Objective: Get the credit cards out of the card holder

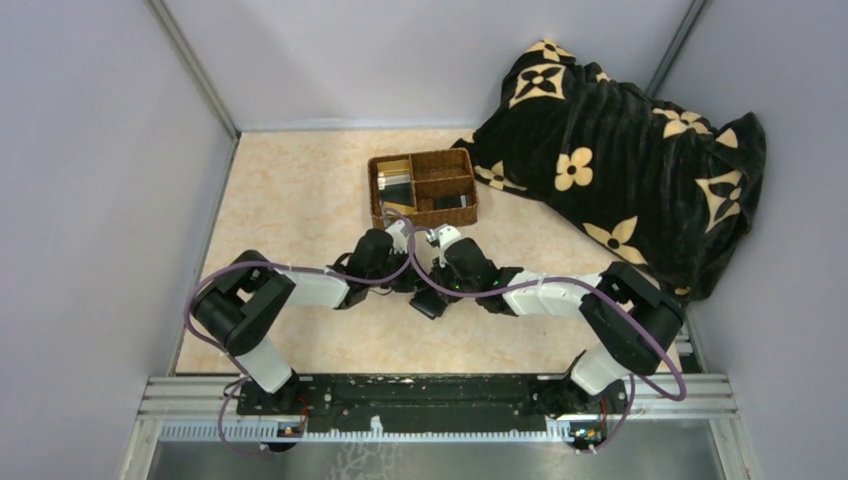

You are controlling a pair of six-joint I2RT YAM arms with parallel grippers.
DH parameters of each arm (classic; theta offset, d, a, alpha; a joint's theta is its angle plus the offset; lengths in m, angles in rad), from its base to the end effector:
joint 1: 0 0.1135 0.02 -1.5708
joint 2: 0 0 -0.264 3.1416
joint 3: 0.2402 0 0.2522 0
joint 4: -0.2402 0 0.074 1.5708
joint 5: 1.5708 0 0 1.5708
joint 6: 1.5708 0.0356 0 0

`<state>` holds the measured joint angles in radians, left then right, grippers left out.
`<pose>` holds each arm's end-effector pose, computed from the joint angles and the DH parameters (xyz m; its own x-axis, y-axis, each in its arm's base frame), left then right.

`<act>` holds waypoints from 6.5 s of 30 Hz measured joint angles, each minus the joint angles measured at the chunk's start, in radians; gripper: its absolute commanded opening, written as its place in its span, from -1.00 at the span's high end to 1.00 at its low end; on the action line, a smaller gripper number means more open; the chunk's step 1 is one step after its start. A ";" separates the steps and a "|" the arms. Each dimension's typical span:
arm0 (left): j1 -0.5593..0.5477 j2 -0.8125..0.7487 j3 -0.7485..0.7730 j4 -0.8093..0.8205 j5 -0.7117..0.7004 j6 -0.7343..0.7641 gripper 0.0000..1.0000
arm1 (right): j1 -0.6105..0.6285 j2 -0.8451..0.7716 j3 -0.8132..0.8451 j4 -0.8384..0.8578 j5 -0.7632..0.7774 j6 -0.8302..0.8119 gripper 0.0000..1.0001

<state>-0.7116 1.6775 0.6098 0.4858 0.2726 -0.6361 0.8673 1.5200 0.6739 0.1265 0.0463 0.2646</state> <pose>0.2279 -0.2092 0.1308 -0.8096 -0.0573 -0.5841 0.3957 0.6818 -0.6153 0.1929 0.2249 0.1613 -0.6048 -0.3092 -0.7339 -0.6020 0.7808 0.1672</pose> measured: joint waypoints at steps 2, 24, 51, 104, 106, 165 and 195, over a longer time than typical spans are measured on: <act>0.000 0.003 0.010 -0.015 0.000 -0.001 1.00 | 0.000 0.000 0.000 0.000 0.000 0.000 1.00; -0.009 0.082 0.097 -0.042 0.014 -0.052 1.00 | 0.008 -0.115 -0.071 -0.022 -0.039 -0.010 1.00; -0.013 0.025 0.081 -0.094 -0.060 -0.041 0.86 | 0.008 -0.394 -0.216 -0.189 0.027 0.085 0.51; -0.012 -0.244 -0.008 -0.328 -0.239 0.004 0.81 | 0.026 0.019 0.110 -0.014 -0.065 0.053 1.00; -0.012 -0.269 -0.010 -0.338 -0.263 0.008 0.80 | 0.030 0.019 0.097 -0.008 -0.071 0.058 1.00; -0.055 -0.243 -0.134 -0.236 -0.323 0.014 0.69 | -0.012 -0.027 -0.163 0.170 -0.086 0.223 1.00; -0.210 -0.184 -0.114 -0.182 -0.349 -0.082 0.69 | -0.093 -0.027 -0.103 0.088 -0.074 0.137 1.00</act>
<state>-0.9215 1.4937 0.4961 0.3035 -0.0765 -0.7185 0.7742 1.4933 0.5705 0.2146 -0.0277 0.4015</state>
